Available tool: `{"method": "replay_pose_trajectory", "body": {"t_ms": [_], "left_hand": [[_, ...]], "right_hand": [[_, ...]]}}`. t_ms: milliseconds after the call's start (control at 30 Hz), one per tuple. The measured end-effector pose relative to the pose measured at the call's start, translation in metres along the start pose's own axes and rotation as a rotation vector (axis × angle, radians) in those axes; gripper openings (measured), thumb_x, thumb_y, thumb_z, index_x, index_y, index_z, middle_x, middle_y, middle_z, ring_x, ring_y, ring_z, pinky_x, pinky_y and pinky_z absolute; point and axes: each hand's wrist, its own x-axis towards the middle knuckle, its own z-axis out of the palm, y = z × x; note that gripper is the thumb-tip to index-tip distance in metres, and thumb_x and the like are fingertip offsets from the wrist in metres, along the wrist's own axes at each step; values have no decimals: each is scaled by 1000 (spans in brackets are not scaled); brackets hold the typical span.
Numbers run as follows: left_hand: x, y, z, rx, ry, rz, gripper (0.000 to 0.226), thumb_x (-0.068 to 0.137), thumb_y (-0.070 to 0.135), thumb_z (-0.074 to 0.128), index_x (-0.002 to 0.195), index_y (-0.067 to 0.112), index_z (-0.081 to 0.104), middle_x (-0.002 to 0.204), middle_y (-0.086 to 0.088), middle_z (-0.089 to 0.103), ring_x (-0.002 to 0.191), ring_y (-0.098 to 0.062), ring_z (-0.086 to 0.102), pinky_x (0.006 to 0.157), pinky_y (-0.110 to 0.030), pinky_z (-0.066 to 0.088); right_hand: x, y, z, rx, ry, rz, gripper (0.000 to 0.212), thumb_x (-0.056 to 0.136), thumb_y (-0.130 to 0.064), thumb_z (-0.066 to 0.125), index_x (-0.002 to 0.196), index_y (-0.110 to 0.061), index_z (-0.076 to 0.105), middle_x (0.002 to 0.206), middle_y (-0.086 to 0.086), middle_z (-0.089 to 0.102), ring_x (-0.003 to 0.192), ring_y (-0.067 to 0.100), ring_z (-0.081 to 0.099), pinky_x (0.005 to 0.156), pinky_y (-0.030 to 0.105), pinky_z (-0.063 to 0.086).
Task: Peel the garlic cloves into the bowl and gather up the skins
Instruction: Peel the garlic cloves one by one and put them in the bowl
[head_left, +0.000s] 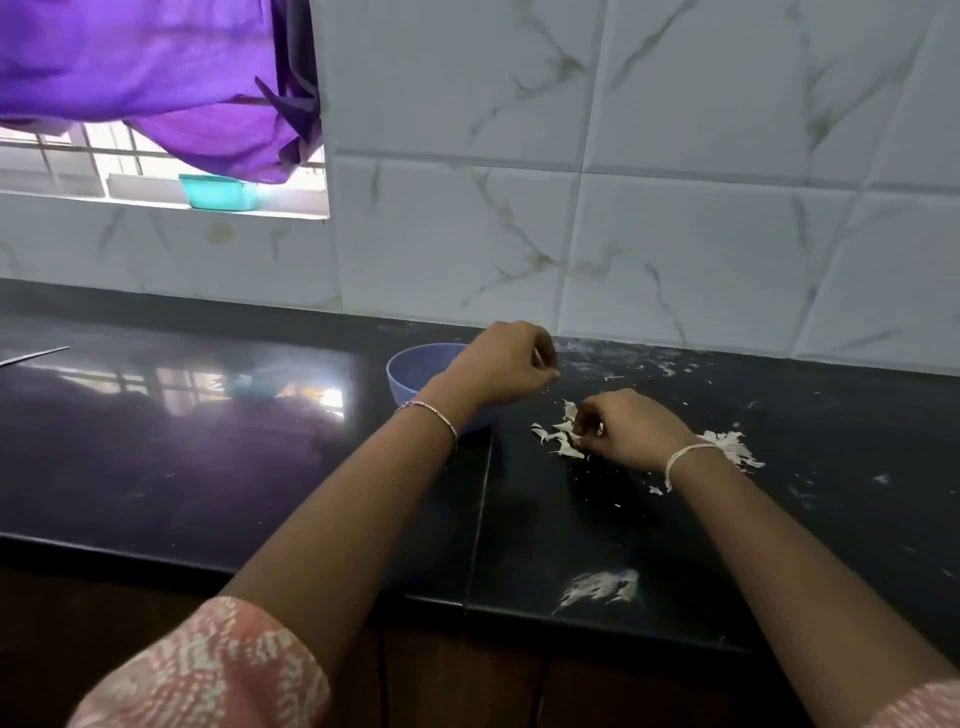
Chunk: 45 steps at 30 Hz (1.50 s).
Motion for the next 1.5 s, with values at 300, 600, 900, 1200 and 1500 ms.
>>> {"method": "replay_pose_trajectory", "body": {"t_ms": [300,600,900,1200,1500], "left_hand": [[-1,22,54,61,-118,-62,29,90,2,51,114,12,62,113,-9,65,99,-28,63,79,-34,52],[18,14,88,64,-57,-146,23,88,4,56,108,13,62,115,-10,62,106,-26,58,89,-32,46],[41,1,95,215,-121,-155,33,95,4,46,120,15,64,124,-10,64,117,-29,55,98,-36,44],[66,-5,106,25,-43,-202,15,92,22,66,105,20,72,108,-4,71,102,-23,65,93,-40,52],[69,39,120,-193,-128,7,20,76,31,81,78,31,61,76,14,65,81,-11,63,89,-38,53]], "right_hand": [[-14,17,-9,393,180,121,32,98,-14,55,129,-13,62,111,6,70,97,21,65,80,27,47],[-36,39,-17,1062,246,233,9,93,-6,62,100,-13,62,90,-2,62,77,4,57,66,18,51],[-41,56,-13,1163,335,296,13,84,-5,74,92,-9,65,76,7,70,69,16,64,70,26,55],[-42,67,-15,1108,453,358,18,83,-5,75,97,-8,65,72,3,70,59,7,63,58,16,51],[-45,78,-18,1122,559,425,5,84,-8,75,86,-11,72,79,6,70,67,11,59,57,17,49]]}}
